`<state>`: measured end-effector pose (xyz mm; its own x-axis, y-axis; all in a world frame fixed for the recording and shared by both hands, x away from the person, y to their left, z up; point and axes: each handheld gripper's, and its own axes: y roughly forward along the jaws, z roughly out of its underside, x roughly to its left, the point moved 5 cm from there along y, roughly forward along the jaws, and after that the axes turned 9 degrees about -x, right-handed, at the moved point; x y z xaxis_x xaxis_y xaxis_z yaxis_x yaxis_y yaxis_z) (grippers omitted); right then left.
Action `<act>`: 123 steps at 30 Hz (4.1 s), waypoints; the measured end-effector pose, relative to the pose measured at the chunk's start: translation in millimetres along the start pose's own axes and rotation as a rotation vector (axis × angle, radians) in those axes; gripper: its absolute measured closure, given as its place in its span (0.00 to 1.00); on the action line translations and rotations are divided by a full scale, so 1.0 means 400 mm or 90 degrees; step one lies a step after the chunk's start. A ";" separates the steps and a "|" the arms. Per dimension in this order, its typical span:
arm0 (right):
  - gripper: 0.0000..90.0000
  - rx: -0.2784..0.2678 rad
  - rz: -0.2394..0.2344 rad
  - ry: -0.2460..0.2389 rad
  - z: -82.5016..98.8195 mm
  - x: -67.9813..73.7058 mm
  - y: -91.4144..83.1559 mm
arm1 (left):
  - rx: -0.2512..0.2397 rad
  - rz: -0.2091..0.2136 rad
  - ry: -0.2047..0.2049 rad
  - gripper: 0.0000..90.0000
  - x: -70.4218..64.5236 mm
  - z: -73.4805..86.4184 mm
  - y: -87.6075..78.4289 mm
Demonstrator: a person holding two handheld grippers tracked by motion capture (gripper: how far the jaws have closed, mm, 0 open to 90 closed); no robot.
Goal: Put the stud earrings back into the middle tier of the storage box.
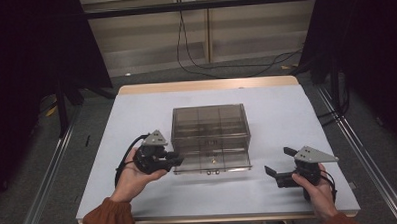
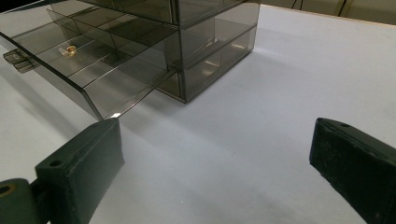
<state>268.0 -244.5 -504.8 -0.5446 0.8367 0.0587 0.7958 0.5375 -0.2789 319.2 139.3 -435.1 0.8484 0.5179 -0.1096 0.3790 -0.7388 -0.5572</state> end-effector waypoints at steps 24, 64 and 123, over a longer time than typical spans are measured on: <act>0.02 0.005 -0.001 -0.005 0.001 0.000 0.002 | 0.151 -0.064 0.004 0.85 0.107 0.147 -0.069; 0.02 0.009 -0.004 -0.008 0.002 0.000 0.004 | 0.322 -0.025 -0.008 0.92 0.152 0.154 0.004; 0.02 0.009 -0.004 -0.001 0.002 -0.001 0.003 | -0.009 0.016 0.015 0.95 0.029 -0.051 -0.038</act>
<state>269.1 -244.3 -505.8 -0.5501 0.8330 0.0589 0.7887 0.5414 -0.2913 330.8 147.7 -411.2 0.8659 0.4894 -0.1034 0.3633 -0.7574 -0.5425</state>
